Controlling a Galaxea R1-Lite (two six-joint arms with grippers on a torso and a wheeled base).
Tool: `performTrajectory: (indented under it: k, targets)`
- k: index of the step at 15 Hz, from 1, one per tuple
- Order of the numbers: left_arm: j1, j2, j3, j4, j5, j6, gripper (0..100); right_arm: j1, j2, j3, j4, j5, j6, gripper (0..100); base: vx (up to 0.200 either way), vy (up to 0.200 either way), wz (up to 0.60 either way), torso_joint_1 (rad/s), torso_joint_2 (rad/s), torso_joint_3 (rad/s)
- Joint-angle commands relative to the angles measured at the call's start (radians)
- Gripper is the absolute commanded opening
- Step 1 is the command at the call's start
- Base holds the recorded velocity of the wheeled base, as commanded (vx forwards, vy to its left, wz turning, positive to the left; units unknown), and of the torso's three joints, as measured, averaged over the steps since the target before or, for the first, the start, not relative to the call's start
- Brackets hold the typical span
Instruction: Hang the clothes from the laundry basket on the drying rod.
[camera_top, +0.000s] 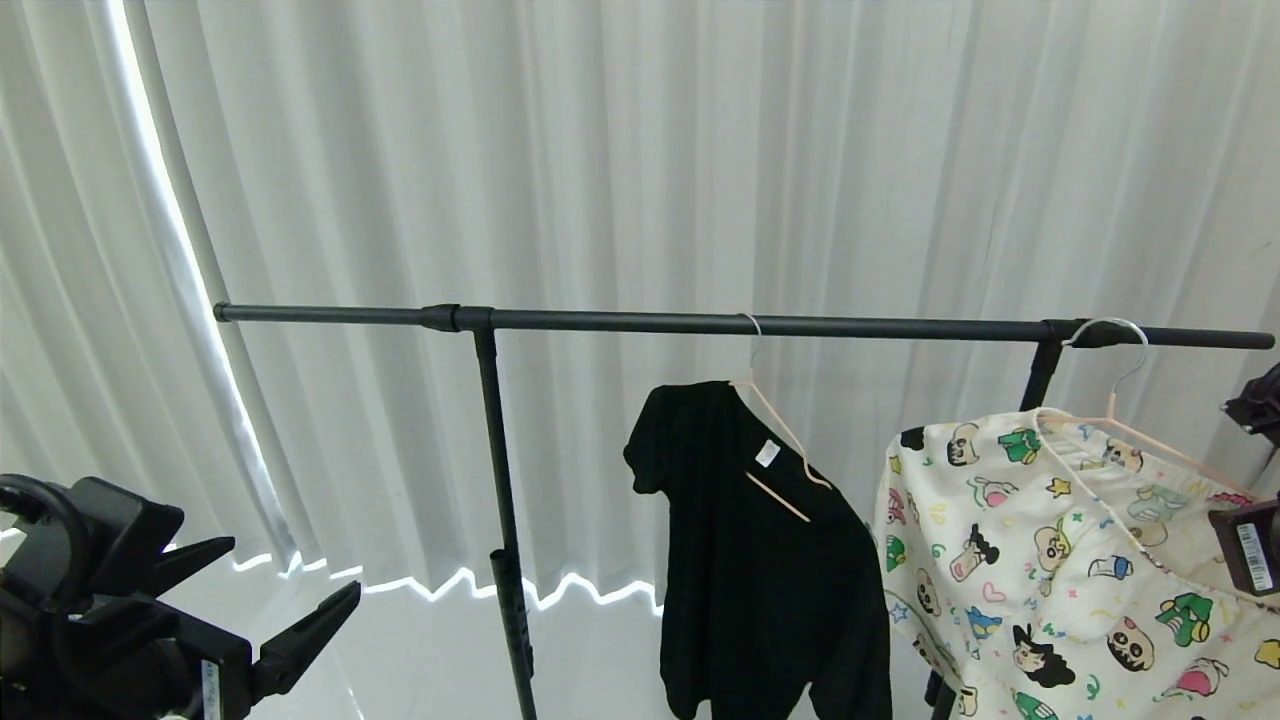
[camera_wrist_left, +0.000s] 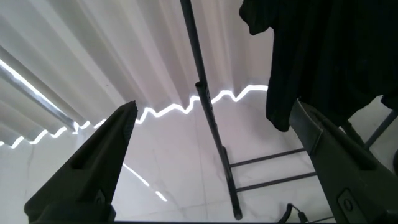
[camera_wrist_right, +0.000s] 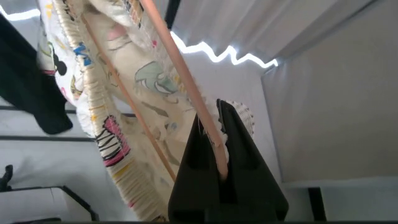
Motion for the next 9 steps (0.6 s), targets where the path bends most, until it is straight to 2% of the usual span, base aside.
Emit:
performTrajectory:
  k: [1,8,9]
  targets:
    - [-0.001,-0.001,0.0,0.0,0.0,0.0,100,0.013,0.026,-0.006,-0.022,0.0,0.0,0,0.2,0.0,0.0,0.002,0.0,0.002]
    - [-0.002,0.001,0.001,0.0,0.0,0.0,100,0.056,0.14,-0.072,-0.047,0.0,0.0,0,0.2,0.0,0.0,0.001,0.0,0.002]
    - [-0.002,0.001,0.001,0.0,0.0,0.0,100,0.056,0.152,-0.078,-0.055,0.0,0.0,0,0.0,0.0,0.0,0.0,0.0,0.0]
